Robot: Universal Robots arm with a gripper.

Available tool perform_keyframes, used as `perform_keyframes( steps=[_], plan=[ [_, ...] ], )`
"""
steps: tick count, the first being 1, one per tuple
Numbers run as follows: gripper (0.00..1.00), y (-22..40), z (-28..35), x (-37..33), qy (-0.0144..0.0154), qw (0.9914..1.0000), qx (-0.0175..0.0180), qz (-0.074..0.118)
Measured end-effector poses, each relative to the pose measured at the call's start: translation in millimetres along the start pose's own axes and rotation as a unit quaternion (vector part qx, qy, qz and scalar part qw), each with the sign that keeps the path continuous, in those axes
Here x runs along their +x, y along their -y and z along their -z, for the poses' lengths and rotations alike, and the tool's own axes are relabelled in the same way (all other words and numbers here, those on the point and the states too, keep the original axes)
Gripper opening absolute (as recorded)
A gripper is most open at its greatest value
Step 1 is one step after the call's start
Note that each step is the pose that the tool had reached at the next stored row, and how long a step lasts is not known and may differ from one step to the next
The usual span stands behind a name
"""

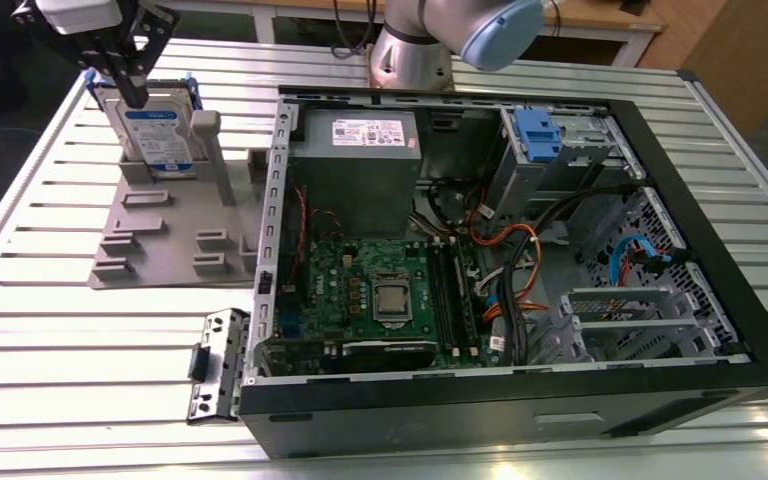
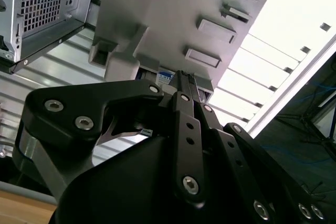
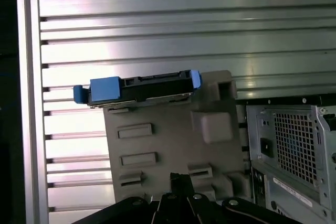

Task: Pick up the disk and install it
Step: 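Reach for the disk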

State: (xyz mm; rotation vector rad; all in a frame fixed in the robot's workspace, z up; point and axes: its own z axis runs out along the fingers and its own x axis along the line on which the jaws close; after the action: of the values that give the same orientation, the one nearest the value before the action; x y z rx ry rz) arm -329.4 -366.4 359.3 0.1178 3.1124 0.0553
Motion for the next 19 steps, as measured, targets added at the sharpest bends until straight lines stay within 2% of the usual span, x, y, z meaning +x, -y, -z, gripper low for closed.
perform_keyframes(
  steps=[4,12,15,19],
  plan=[
    [0.1,-6.8,-4.8,3.5,0.0,1.0,0.0,0.0],
    [0.1,-23.8,-10.0,17.1,0.0002,1.0,0.0005,0.0],
    [0.1,-26.1,-11.2,20.4,0.0,1.0,0.0008,0.0],
    [0.1,-26.1,-11.4,20.5,0.0001,1.0,0.0008,0.0]
  ],
)
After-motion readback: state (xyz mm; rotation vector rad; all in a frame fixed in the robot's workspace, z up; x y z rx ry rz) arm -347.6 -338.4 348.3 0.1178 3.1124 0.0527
